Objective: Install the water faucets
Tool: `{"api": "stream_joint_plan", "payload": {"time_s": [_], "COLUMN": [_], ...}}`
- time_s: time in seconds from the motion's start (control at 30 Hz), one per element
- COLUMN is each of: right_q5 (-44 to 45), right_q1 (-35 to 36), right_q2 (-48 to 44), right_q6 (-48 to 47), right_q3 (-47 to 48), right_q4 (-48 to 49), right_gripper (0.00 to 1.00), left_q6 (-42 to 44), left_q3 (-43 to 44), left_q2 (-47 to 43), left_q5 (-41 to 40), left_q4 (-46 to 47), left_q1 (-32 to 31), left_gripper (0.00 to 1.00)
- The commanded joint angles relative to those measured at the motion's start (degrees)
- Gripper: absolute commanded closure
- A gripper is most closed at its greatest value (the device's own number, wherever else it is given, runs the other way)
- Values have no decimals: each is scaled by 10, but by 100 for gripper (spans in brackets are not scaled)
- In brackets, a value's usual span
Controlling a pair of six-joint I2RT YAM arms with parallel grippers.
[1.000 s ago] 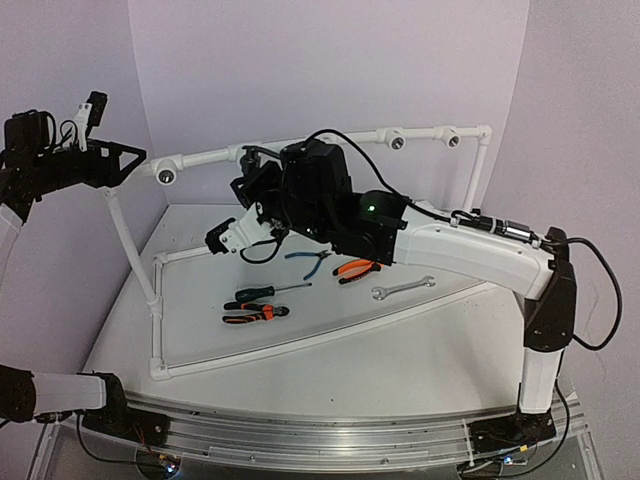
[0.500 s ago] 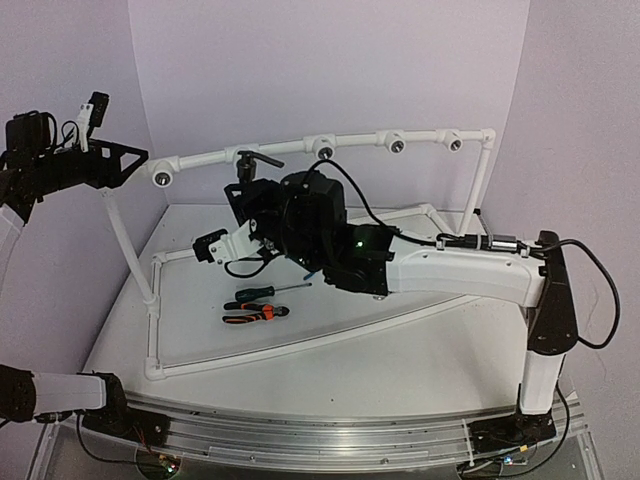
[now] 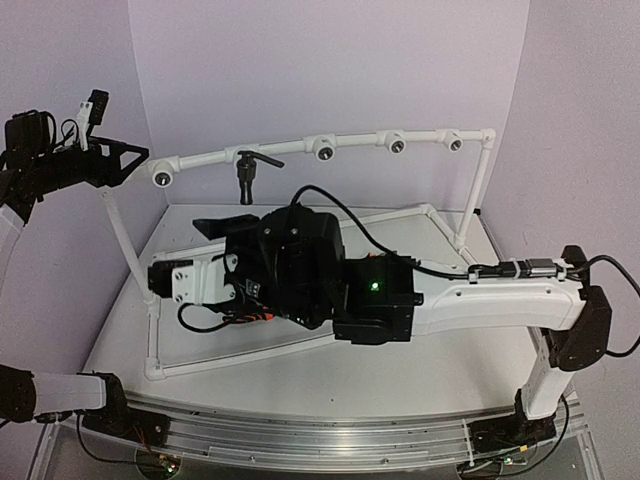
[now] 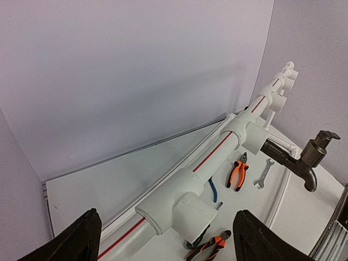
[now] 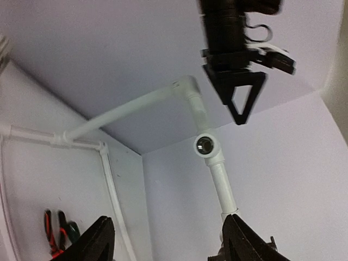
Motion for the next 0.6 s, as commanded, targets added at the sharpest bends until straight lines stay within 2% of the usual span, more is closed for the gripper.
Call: {"api": "stream_joint_plan", "payload": {"time_s": [0.0, 0.03, 0.07, 0.17, 0.27, 0.33, 0.4, 0.43, 0.57], "right_q5": [109, 155, 190, 292, 307, 265, 167, 110, -37], "right_q1": [-3, -3, -3, -4, -10, -31, -75, -99, -128], "right_q2": [-34, -28, -21, -1, 20, 38, 56, 63, 68], "right_q6": [373, 408, 436, 481, 500, 566, 684, 733, 759], "right_q3": [111, 132, 146, 188, 221, 267, 328, 345, 352], "right_q4": [-42, -44, -45, -43, -51, -137, -281, -321, -338], "right_gripper": [18, 6, 3, 2, 2, 2, 2, 2, 2], "left_q6": [2, 1, 1, 0, -1, -3, -4, -3, 1], "left_q3": [-7, -9, -11, -19, -26, -29, -31, -32, -33], "left_q2": [-6, -7, -8, -10, -11, -11, -11, -11, -15], "left_q5": [13, 14, 15, 17, 22, 27, 30, 31, 33], "left_q4": [26, 26, 28, 32, 37, 41, 44, 44, 43], "left_q1": [2, 2, 3, 3, 2, 2, 1, 1, 1], "left_gripper": [15, 15, 15, 15, 15, 16, 16, 16, 16]}}
